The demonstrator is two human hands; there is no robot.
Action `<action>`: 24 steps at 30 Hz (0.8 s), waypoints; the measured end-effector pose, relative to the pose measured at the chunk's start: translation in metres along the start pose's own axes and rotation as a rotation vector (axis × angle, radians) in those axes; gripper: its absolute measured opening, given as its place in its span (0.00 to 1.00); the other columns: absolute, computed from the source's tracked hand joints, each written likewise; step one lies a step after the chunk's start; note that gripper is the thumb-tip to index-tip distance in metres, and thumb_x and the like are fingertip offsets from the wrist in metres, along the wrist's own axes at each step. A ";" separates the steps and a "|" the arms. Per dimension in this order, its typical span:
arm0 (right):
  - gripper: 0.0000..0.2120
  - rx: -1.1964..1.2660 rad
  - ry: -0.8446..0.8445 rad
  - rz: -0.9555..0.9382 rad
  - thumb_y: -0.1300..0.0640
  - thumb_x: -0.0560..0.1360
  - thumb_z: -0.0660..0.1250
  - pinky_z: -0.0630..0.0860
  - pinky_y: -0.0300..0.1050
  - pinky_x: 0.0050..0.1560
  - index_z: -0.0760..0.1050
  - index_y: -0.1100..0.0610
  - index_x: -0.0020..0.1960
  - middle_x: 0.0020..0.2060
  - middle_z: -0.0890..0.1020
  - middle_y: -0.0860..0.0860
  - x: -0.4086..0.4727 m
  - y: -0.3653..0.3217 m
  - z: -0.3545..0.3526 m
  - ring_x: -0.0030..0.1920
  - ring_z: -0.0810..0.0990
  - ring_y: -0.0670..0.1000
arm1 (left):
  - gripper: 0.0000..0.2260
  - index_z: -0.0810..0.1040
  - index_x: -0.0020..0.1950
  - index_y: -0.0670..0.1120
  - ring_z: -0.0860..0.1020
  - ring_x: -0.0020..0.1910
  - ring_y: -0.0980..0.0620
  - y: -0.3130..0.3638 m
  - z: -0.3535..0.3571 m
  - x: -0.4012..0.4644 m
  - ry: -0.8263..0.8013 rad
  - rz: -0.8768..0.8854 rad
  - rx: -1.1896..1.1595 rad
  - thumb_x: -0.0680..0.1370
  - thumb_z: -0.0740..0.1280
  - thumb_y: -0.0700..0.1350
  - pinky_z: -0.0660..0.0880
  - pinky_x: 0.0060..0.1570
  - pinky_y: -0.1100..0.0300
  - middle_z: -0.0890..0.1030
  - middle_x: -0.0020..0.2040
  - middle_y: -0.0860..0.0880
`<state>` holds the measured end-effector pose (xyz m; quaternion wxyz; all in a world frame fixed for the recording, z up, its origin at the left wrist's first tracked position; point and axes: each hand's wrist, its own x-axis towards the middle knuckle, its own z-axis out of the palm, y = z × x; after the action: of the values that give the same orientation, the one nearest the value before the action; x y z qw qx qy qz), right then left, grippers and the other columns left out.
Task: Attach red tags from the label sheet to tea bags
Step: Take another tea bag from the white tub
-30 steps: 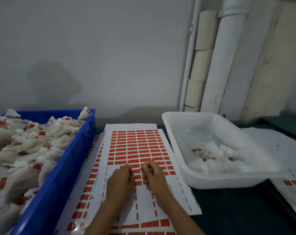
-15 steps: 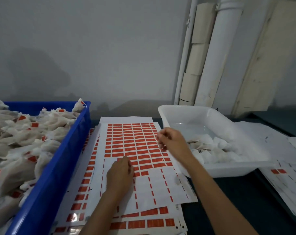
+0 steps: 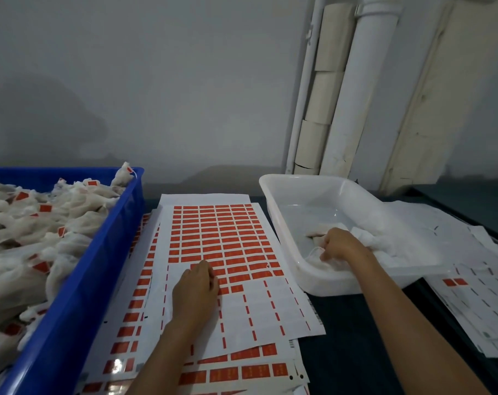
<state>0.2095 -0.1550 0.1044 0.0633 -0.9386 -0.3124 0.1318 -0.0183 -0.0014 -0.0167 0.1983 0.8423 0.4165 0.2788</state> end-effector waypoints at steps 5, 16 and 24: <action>0.07 0.112 0.139 -0.074 0.64 0.70 0.66 0.69 0.40 0.39 0.71 0.58 0.35 0.35 0.76 0.49 0.004 -0.001 -0.001 0.42 0.75 0.52 | 0.08 0.73 0.53 0.53 0.78 0.45 0.56 0.001 -0.002 -0.001 -0.010 -0.005 0.001 0.76 0.63 0.53 0.74 0.51 0.64 0.80 0.52 0.55; 0.06 0.278 0.788 -0.248 0.56 0.79 0.58 0.65 0.37 0.34 0.69 0.57 0.53 0.40 0.76 0.52 -0.027 -0.055 -0.031 0.36 0.73 0.50 | 0.04 0.68 0.49 0.56 0.73 0.37 0.60 0.003 -0.010 0.006 -0.158 -0.071 -0.074 0.77 0.62 0.51 0.68 0.36 0.72 0.77 0.47 0.58; 0.03 0.709 0.237 -0.718 0.58 0.78 0.60 0.75 0.35 0.51 0.73 0.52 0.47 0.45 0.78 0.46 -0.050 -0.106 0.025 0.47 0.77 0.45 | 0.09 0.74 0.49 0.53 0.81 0.41 0.56 0.013 -0.031 0.017 -0.315 -0.312 -1.007 0.75 0.61 0.56 0.77 0.31 0.68 0.80 0.44 0.57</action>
<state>0.1032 -0.0999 0.1124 0.4536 -0.7016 -0.5417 0.0923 -0.0219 0.0081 0.0192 0.6757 0.6032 0.3168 0.2814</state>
